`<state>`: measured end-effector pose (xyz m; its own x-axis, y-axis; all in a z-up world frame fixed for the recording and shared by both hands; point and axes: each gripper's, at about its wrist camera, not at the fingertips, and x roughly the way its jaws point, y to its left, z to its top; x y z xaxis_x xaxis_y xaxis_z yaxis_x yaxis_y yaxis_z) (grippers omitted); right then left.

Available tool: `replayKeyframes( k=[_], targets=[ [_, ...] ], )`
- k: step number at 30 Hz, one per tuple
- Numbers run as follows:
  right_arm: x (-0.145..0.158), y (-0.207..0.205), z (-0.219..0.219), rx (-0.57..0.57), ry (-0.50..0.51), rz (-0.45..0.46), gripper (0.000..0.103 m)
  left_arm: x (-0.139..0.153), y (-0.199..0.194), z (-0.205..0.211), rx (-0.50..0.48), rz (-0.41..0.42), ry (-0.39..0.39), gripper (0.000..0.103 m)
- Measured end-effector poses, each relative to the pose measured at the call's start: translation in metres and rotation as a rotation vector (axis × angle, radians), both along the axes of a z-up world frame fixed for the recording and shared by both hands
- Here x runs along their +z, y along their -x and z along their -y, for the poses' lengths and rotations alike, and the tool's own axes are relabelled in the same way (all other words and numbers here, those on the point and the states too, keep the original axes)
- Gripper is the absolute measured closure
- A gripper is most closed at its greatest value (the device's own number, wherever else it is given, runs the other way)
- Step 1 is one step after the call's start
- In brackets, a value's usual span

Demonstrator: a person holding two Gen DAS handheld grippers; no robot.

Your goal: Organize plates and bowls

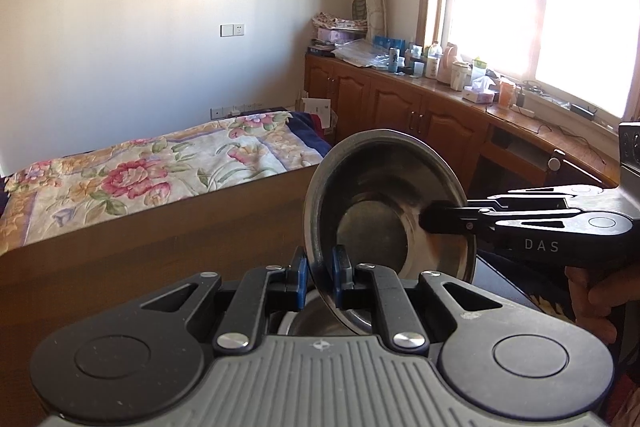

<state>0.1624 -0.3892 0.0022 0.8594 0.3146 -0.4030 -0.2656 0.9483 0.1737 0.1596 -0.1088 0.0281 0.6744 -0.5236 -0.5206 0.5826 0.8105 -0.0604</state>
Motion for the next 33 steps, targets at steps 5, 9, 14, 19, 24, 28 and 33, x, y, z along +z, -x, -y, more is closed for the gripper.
replayKeyframes(
  k=[5,9,14,19,24,28,33],
  targets=[
    [-0.007,0.012,-0.003,0.015,-0.017,-0.014,0.088,-0.009,0.014,-0.006,0.009,-0.006,0.002,0.089],
    [-0.012,0.018,-0.008,0.02,-0.019,-0.022,0.088,-0.019,0.022,-0.008,0.016,-0.002,-0.023,0.088],
    [-0.017,0.021,-0.013,0.026,-0.024,-0.024,0.088,-0.029,0.02,-0.013,0.031,-0.022,-0.011,0.088],
    [-0.025,0.019,-0.018,0.022,-0.023,-0.025,0.088,-0.043,0.015,-0.016,0.048,-0.048,-0.008,0.088],
    [-0.037,0.014,-0.023,0.014,-0.003,-0.04,0.088,-0.051,0.014,-0.014,0.058,-0.049,-0.016,0.088],
    [-0.042,0.014,-0.027,0.007,0.01,-0.04,0.088,-0.058,0.013,-0.012,0.069,-0.061,-0.018,0.087],
    [-0.044,0.016,-0.031,-0.002,0.012,-0.034,0.088,-0.06,0.013,-0.012,0.075,-0.063,-0.02,0.086]
  ],
)
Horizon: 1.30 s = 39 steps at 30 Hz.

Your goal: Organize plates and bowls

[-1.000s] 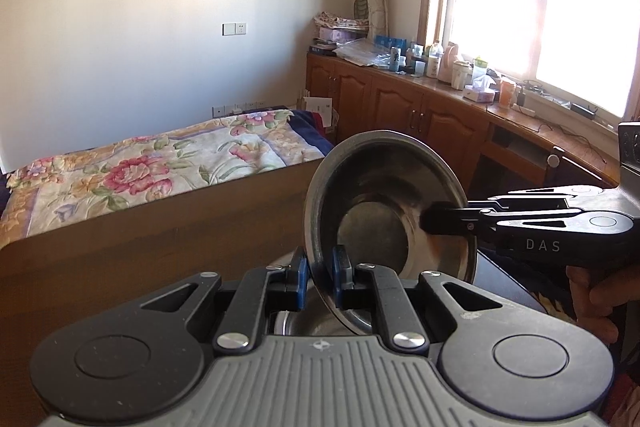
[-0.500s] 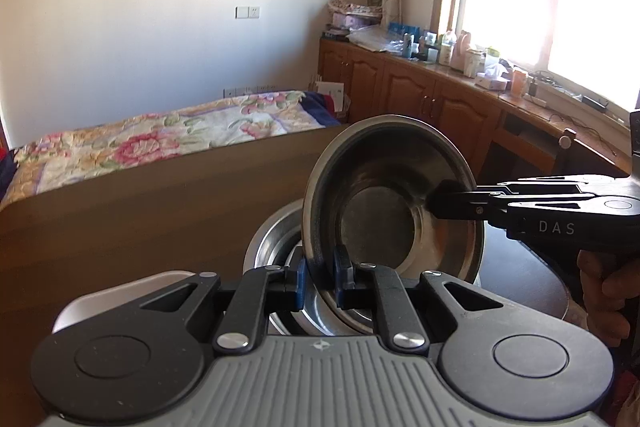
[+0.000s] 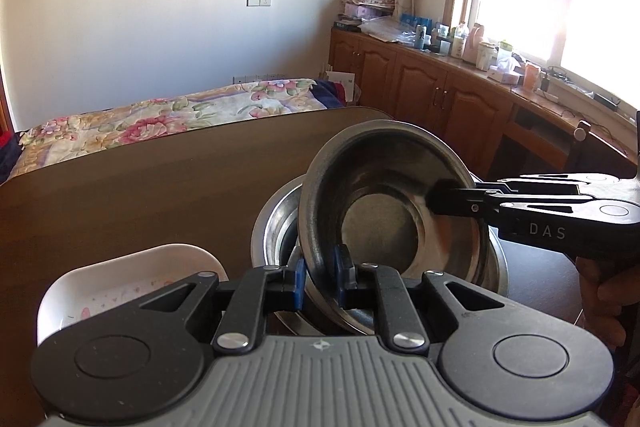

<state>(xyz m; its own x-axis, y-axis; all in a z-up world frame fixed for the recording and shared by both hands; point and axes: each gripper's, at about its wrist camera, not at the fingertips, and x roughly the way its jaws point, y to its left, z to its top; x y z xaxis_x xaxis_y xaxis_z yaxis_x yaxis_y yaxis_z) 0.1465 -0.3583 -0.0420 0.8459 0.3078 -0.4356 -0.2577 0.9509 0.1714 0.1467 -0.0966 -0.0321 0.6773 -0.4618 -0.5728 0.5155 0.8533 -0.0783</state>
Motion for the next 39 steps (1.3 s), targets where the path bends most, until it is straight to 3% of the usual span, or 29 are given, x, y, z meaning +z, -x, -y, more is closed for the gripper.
replayKeyframes(
  k=[25,31,39],
  targets=[
    [-0.013,0.001,-0.011,-0.041,0.071,0.028,0.087,-0.015,0.004,0.01,0.014,0.027,-0.025,0.084],
    [-0.013,0.002,-0.014,-0.042,0.091,0.04,0.079,-0.016,0.007,0.01,0.02,0.031,-0.02,0.084],
    [-0.009,0.007,-0.012,-0.048,0.078,0.07,0.078,-0.013,0.01,0.005,0.024,0.032,0.0,0.081]
  ],
)
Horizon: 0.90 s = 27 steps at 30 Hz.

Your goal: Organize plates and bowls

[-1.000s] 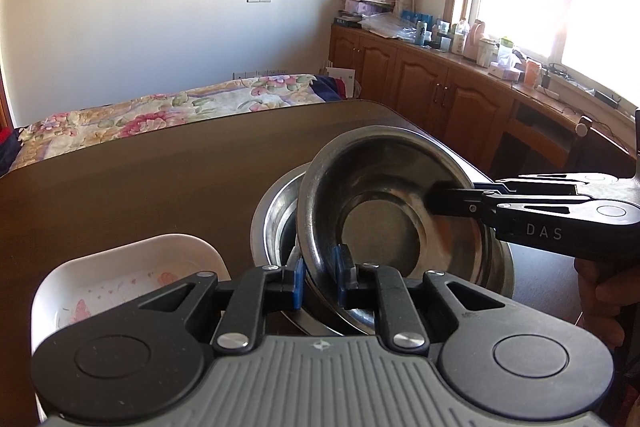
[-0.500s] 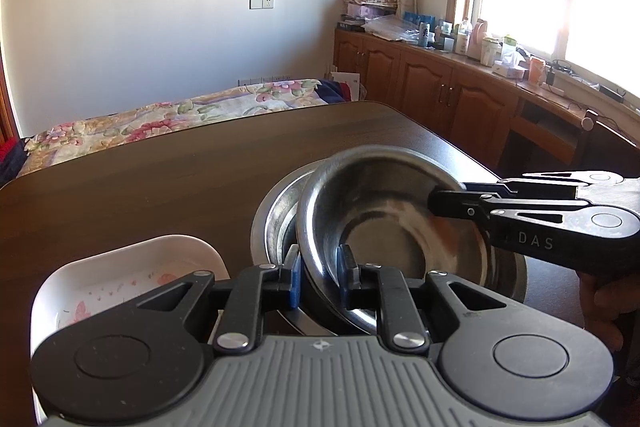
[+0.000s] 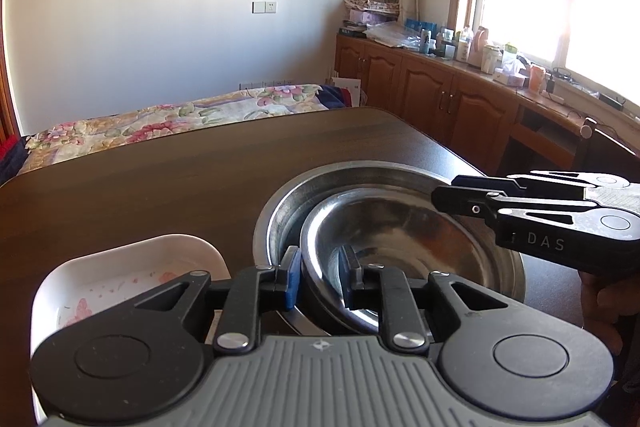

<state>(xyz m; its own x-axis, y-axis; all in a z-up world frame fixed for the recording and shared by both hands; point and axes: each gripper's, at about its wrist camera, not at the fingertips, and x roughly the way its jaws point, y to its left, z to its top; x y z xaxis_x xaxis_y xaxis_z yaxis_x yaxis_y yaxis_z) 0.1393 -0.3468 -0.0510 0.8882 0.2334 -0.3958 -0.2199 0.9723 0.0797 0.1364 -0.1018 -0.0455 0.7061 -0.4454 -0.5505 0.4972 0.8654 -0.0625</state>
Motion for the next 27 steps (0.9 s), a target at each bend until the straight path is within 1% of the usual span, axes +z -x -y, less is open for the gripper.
replayKeyframes(
  k=[1,2,4,5,6,7,11,12,13,15,16,19,21,24,25,27],
  targets=[
    [0.001,0.002,0.001,-0.002,-0.001,0.008,0.078,0.001,0.001,-0.001,-0.001,0.002,0.007,0.081],
    [0.001,0.003,0.001,-0.006,-0.001,0.016,0.078,0.001,0.003,-0.002,0.0,0.005,0.015,0.078],
    [0.002,0.005,0.003,-0.013,-0.004,0.031,0.078,0.002,0.005,-0.004,0.003,0.014,0.024,0.077],
    [0.003,0.007,0.004,-0.017,-0.005,0.041,0.075,0.003,0.007,-0.004,0.006,0.025,0.023,0.076],
    [0.003,0.009,0.004,-0.021,-0.006,0.054,0.071,0.004,0.008,-0.004,0.009,0.037,0.023,0.072],
    [0.003,0.01,0.005,-0.026,-0.008,0.066,0.069,0.004,0.009,-0.002,0.014,0.049,0.027,0.066],
    [0.0,0.013,0.008,-0.041,-0.011,0.105,0.061,0.0,0.014,-0.004,0.04,0.086,0.065,0.055],
    [-0.002,0.013,0.009,-0.045,-0.013,0.112,0.06,-0.002,0.015,-0.005,0.048,0.098,0.072,0.049],
    [-0.004,0.013,0.01,-0.049,-0.017,0.116,0.059,-0.003,0.017,-0.004,0.057,0.112,0.075,0.041],
    [-0.008,0.011,0.011,-0.055,-0.024,0.12,0.049,-0.007,0.019,-0.002,0.077,0.144,0.073,0.031],
    [-0.011,0.01,0.011,-0.056,-0.028,0.118,0.047,-0.008,0.018,-0.001,0.084,0.152,0.071,0.028],
    [-0.015,0.008,0.011,-0.057,-0.034,0.111,0.045,-0.014,0.019,-0.001,0.097,0.151,0.074,0.028],
    [-0.018,0.009,0.009,-0.056,-0.028,0.112,0.041,-0.018,0.02,-0.001,0.103,0.148,0.077,0.028],
    [-0.022,0.01,0.008,-0.056,-0.037,0.106,0.038,-0.021,0.018,-0.003,0.109,0.125,0.09,0.029],
    [-0.024,0.011,0.008,-0.054,-0.041,0.102,0.038,-0.022,0.018,-0.003,0.108,0.117,0.093,0.031],
    [-0.024,0.012,0.007,-0.056,-0.04,0.105,0.038,-0.024,0.016,-0.003,0.114,0.108,0.092,0.04]
  ],
)
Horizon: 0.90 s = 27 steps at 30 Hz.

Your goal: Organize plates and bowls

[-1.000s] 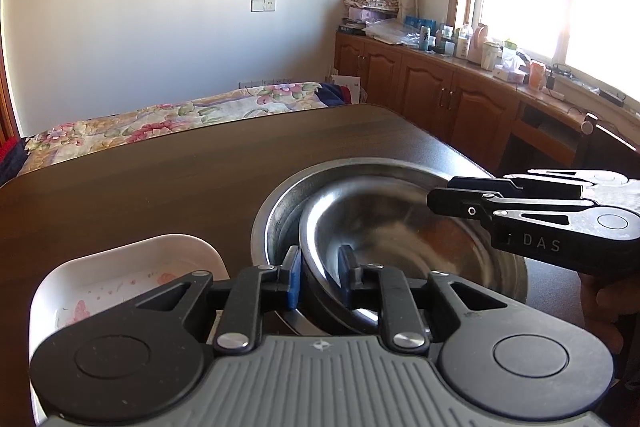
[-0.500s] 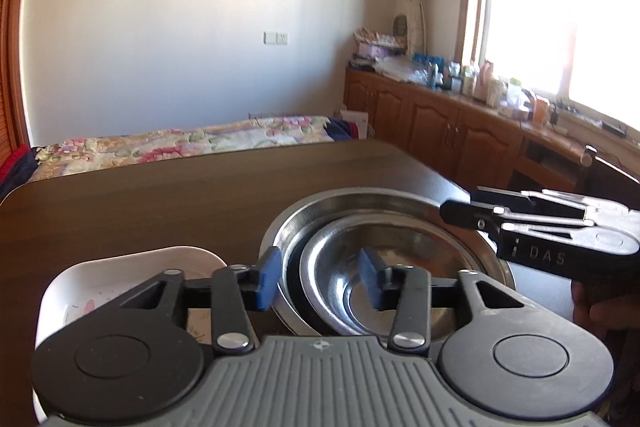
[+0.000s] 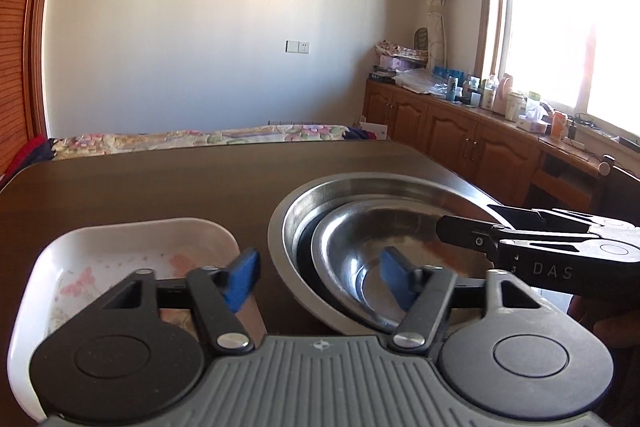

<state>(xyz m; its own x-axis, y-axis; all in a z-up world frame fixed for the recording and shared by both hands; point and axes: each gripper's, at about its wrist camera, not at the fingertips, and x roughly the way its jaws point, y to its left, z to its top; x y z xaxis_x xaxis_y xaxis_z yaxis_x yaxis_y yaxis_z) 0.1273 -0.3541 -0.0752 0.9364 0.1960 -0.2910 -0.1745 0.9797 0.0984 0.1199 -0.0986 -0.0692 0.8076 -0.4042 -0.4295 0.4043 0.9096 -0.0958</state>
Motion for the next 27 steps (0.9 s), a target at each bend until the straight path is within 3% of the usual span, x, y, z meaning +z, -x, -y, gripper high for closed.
replayKeyframes(
  k=[7,10,17,27],
  targets=[
    [-0.001,-0.009,0.005,0.012,-0.05,-0.05,0.038,-0.004,-0.003,0.001,0.002,-0.033,0.0,0.064],
    [-0.002,-0.01,0.003,0.019,-0.048,-0.067,0.039,-0.005,-0.002,0.001,0.006,-0.03,-0.005,0.065],
    [-0.003,-0.011,0.003,0.035,-0.052,-0.085,0.063,-0.004,-0.001,0.006,0.009,-0.026,-0.012,0.068],
    [-0.003,-0.007,0.004,0.033,-0.059,-0.064,0.066,-0.005,0.005,-0.004,0.009,-0.031,0.024,0.069]
  ],
)
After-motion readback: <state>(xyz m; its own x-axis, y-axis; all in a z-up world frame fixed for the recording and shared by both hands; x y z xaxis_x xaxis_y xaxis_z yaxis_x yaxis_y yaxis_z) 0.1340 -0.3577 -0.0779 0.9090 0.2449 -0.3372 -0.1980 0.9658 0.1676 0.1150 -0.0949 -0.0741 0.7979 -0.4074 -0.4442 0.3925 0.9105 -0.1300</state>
